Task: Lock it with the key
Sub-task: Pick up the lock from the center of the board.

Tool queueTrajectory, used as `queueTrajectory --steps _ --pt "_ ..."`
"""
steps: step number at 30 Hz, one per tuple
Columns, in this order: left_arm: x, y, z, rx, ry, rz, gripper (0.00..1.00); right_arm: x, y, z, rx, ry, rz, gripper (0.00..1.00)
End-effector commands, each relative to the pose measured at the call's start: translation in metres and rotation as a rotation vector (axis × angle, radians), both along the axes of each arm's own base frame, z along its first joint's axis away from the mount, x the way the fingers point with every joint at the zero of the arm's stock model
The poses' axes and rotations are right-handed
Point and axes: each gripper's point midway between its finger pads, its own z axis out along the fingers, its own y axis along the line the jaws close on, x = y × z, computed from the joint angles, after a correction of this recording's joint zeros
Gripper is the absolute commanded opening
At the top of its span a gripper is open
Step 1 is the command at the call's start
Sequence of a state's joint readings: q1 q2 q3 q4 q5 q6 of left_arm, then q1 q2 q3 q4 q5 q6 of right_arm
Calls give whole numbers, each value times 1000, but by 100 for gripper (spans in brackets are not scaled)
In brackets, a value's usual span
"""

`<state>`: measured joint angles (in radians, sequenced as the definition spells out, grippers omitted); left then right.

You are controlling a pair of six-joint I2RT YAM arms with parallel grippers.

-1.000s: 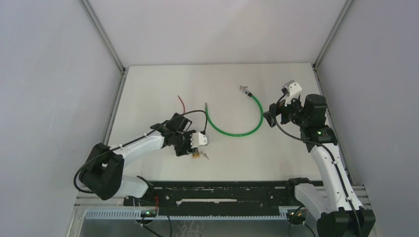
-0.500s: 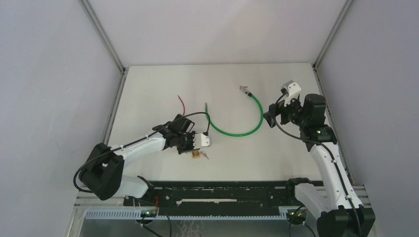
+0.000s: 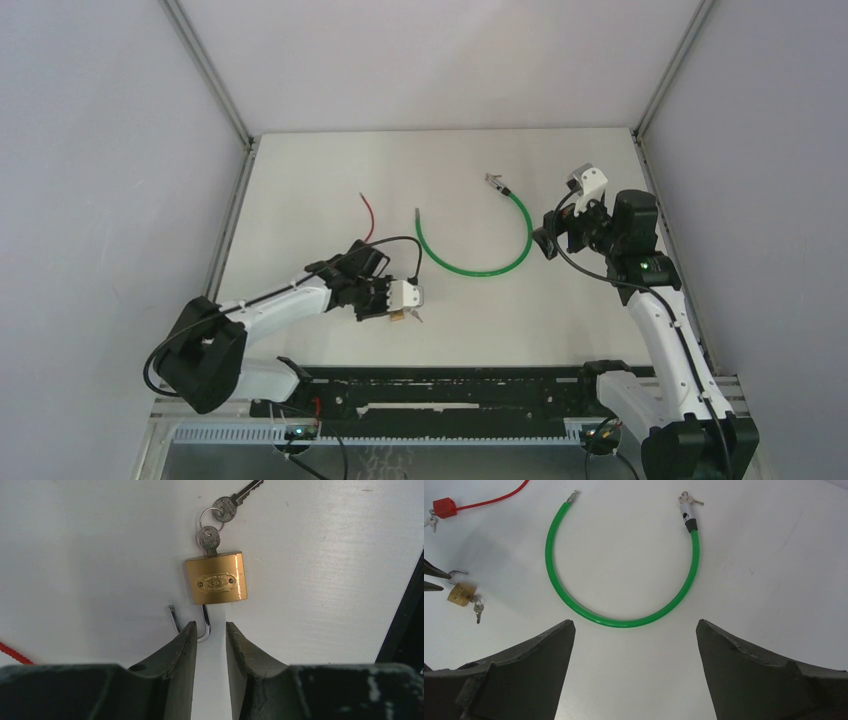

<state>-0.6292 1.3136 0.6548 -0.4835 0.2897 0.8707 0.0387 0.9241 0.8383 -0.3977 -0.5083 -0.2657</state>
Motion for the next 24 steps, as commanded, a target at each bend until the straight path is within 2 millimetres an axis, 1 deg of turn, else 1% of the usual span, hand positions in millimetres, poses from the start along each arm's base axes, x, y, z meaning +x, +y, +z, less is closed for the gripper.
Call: queueTrajectory --steps 1,9,15,18,20,23,24 --pt "2 -6 0 -6 0 -37 32 1 1 5 -3 -26 19 100" --pt "7 -6 -5 26 8 -44 31 0 1 3 -4 -21 25 100" --pt "7 -7 -10 47 14 -53 27 0 1 3 -5 -19 28 100" --pt "7 -5 -14 79 15 -54 19 0 1 2 -6 -20 28 100" --pt "7 -4 -15 88 13 -55 11 0 2 3 -5 -20 30 100" --pt "9 -6 -12 66 -12 -32 1 2 4 0 -9 -14 27 100" --pt "11 -8 -8 49 -29 -24 1 3 5 -1 -13 -12 24 100"
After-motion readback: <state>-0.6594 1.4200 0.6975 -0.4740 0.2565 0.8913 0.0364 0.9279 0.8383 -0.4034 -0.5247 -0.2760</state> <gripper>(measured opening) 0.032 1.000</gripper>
